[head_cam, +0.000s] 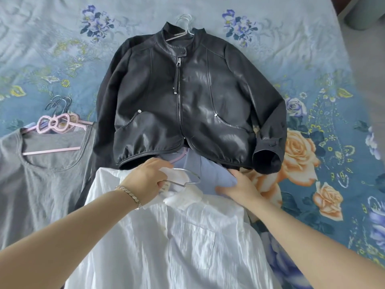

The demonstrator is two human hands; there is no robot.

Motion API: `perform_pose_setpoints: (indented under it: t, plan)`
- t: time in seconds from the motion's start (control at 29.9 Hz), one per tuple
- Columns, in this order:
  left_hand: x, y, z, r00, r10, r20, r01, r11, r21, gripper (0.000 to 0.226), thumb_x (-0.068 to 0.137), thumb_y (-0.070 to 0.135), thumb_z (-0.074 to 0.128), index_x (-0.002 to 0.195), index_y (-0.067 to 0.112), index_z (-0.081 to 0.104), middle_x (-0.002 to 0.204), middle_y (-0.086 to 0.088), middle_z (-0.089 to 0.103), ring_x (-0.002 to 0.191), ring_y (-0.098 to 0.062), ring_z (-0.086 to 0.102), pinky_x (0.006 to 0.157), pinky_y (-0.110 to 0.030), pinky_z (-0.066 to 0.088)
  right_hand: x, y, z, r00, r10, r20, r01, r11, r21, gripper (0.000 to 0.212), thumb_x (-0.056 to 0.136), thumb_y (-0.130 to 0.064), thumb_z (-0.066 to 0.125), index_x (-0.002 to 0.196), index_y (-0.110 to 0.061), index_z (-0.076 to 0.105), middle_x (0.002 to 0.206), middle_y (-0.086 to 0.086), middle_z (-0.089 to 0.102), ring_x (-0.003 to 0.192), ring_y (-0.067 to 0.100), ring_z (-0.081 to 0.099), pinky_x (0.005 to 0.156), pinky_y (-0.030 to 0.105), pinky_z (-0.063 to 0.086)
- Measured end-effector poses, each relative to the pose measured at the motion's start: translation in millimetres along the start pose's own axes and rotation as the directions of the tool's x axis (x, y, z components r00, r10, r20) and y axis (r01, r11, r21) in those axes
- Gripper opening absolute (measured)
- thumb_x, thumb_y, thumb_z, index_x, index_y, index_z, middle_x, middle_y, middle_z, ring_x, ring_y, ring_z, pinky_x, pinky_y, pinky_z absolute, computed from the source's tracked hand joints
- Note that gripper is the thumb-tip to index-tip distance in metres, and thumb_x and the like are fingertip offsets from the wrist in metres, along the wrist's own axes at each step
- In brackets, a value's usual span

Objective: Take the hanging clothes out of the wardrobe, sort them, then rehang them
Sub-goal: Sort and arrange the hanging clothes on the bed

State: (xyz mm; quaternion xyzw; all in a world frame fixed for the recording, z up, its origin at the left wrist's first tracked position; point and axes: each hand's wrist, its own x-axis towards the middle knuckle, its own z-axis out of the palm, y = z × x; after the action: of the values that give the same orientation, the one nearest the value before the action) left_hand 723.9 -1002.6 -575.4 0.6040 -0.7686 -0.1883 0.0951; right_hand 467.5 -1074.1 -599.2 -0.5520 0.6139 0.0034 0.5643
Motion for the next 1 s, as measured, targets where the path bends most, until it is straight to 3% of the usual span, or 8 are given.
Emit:
perform_pose_setpoints:
  t: [0.13, 0.3, 0.47, 0.54, 0.6, 0.74, 0.87, 1.0]
  plan:
    - [2, 0, -2, 0.999, -0.035, -0.012, 0.035, 0.999, -0.001, 0.019, 0.06, 0.0, 0.055, 0.044, 0.009, 0.059, 0.096, -0.01, 0.071, 0.089, -0.03, 0.068, 0.063, -0.036, 0.059, 27, -12, -10, 0.964, 0.223, 0.147, -0.235, 0.969, 0.07, 0.088, 0.069, -0.046, 0.078, 0.141, -0.014, 0.038, 0.143, -0.001, 0.04, 0.13, 0.021, 0.041, 0.1, 0.03, 0.037]
    - [-1, -2, -3, 0.998, -0.059, 0.013, 0.06, 0.998, -0.005, 0.021, 0.061, 0.001, 0.054, 0.042, 0.009, 0.052, 0.099, -0.011, 0.071, 0.088, -0.03, 0.067, 0.064, -0.034, 0.058, 47, -9, -7, 0.902, 0.371, 0.223, -0.406, 0.903, 0.14, 0.11, 0.056, -0.048, 0.085, 0.145, -0.012, 0.031, 0.151, 0.003, 0.032, 0.134, 0.025, 0.037, 0.108, 0.034, 0.033]
    - [-10, -6, -7, 0.992, -0.122, 0.018, 0.122, 0.992, -0.028, 0.023, 0.066, -0.007, 0.059, 0.047, 0.005, 0.055, 0.11, -0.011, 0.067, 0.099, -0.029, 0.063, 0.075, -0.027, 0.048, 20, 0, 11, 0.988, 0.071, -0.135, -0.08, 0.995, -0.063, 0.029, 0.064, -0.035, 0.081, 0.079, -0.02, 0.061, 0.117, 0.001, 0.04, 0.116, 0.028, 0.046, 0.097, 0.036, 0.04]
    - [-14, -5, -14, 0.997, -0.08, -0.013, 0.08, 0.996, -0.038, 0.029, 0.063, -0.012, 0.061, 0.044, 0.006, 0.049, 0.111, -0.015, 0.066, 0.099, -0.031, 0.062, 0.079, -0.028, 0.044, -10, 5, 16, 0.975, -0.09, -0.201, 0.038, 0.968, -0.248, 0.038, 0.063, -0.038, 0.08, 0.062, -0.02, 0.046, 0.111, -0.003, 0.03, 0.109, 0.02, 0.04, 0.095, 0.025, 0.037]
    - [-17, -1, -22, 0.998, -0.059, -0.015, 0.057, 0.996, -0.071, 0.027, 0.061, -0.012, 0.058, 0.044, 0.008, 0.049, 0.113, -0.018, 0.065, 0.099, -0.031, 0.061, 0.079, -0.029, 0.043, -45, 9, 23, 0.935, -0.282, -0.214, 0.237, 0.948, -0.212, 0.036, 0.063, -0.038, 0.075, 0.065, -0.018, 0.045, 0.106, -0.004, 0.035, 0.096, 0.011, 0.041, 0.085, 0.006, 0.03]
    - [-32, 9, -45, 1.0, -0.004, -0.027, 0.002, 0.997, -0.083, 0.02, 0.068, -0.003, 0.043, 0.056, 0.01, 0.052, 0.119, -0.017, 0.061, 0.096, -0.018, 0.056, 0.072, -0.024, 0.046, -94, 16, 28, 0.878, -0.451, -0.158, 0.435, 0.891, -0.127, 0.026, 0.064, -0.033, 0.066, 0.066, -0.021, 0.042, 0.084, -0.01, 0.046, 0.077, -0.004, 0.045, 0.065, 0.008, 0.034]
    - [-43, 21, -56, 0.993, 0.113, -0.033, -0.112, 0.993, 0.02, 0.05, 0.066, -0.004, 0.026, 0.107, 0.014, 0.048, 0.129, -0.014, 0.054, 0.115, -0.029, 0.055, 0.09, -0.039, 0.053, -109, 13, 21, 0.792, -0.597, -0.127, 0.561, 0.794, -0.235, 0.032, 0.07, -0.028, 0.061, 0.063, -0.005, 0.039, 0.072, -0.011, 0.037, 0.065, -0.007, 0.036, 0.057, 0.004, 0.029]
    - [-38, 52, -60, 0.945, 0.316, 0.089, -0.327, 0.893, 0.309, 0.077, 0.064, -0.013, 0.037, 0.138, 0.008, 0.034, 0.146, -0.009, 0.038, 0.135, -0.025, 0.034, 0.113, -0.041, 0.024, -123, 14, 23, 0.713, -0.697, -0.083, 0.648, 0.699, -0.304, 0.029, 0.074, -0.03, 0.058, 0.072, -0.024, 0.029, 0.078, -0.017, 0.035, 0.067, -0.005, 0.03, 0.059, 0.01, 0.029]
